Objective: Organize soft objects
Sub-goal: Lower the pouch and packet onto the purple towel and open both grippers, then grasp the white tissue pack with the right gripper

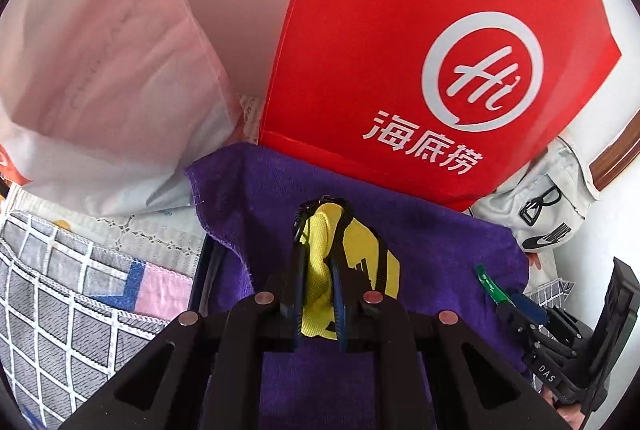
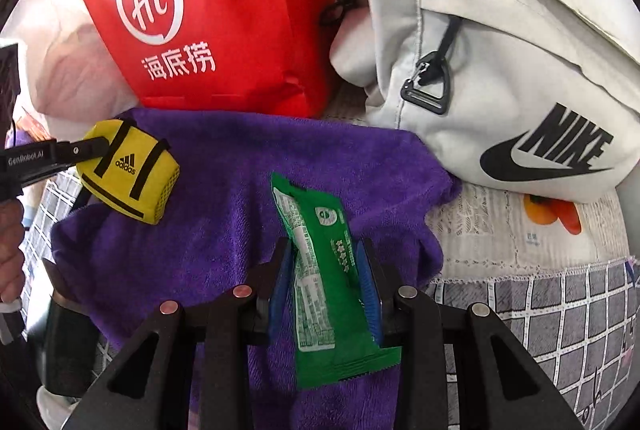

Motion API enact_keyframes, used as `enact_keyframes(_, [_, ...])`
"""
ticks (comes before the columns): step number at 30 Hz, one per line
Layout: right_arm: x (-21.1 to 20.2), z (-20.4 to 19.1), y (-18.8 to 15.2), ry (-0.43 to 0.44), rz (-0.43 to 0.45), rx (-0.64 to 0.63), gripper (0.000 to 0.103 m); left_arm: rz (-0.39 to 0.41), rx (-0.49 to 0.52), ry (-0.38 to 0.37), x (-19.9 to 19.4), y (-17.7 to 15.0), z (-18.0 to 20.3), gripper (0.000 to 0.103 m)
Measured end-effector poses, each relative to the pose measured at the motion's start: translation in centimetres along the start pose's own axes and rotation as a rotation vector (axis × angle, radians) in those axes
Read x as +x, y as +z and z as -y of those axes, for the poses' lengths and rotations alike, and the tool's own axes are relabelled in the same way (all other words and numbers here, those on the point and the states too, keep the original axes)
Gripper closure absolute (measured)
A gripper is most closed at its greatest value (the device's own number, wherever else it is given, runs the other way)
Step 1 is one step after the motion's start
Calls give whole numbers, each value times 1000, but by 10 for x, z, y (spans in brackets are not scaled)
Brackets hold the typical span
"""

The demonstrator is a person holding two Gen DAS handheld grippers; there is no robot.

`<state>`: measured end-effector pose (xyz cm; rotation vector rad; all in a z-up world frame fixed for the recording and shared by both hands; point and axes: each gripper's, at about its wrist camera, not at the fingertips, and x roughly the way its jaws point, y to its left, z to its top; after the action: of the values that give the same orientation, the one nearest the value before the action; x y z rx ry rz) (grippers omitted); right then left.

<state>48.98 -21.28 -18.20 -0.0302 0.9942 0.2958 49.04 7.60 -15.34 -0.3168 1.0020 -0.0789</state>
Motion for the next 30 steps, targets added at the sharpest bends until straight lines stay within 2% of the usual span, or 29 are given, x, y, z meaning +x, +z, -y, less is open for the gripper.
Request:
enact_keyframes(9, [8, -8, -3, 19, -17, -17, 63, -18, 33, 37, 10, 1, 0, 87])
enact_keyframes(11, [7, -10, -5, 37, -15, -11, 52, -42, 46, 55, 12, 0, 1, 75])
enact_keyframes(13, [2, -10, -6, 47, -4, -7, 43, -54, 43, 59, 12, -1, 2, 72])
enact_keyframes(16, [-9, -12, -7, 45, 34, 6, 40, -58, 42, 43, 5, -5, 2, 70])
enact_keyframes(17, [-12, -13, -7, 53, 41, 9, 38, -56, 43, 44, 1, -7, 2, 65])
enact_keyframes(18, [-16, -13, -7, 60, 49, 14, 37, -51, 44, 45, -4, -9, 1, 62])
enact_keyframes(20, [-25, -16, -8, 59, 65, 30, 37, -41, 49, 46, -13, -11, 1, 49])
enact_keyframes(23, [-39, -19, -12, 52, 77, 45, 37, -12, 44, 52, -31, -14, 0, 42])
enact_keyframes(25, [-49, -21, -17, 50, 92, 58, 37, -2, 47, 57, -44, -18, 1, 38])
enact_keyframes(30, [-75, -31, -27, 40, 106, 50, 37, 30, 51, 74, -79, -36, 2, 38])
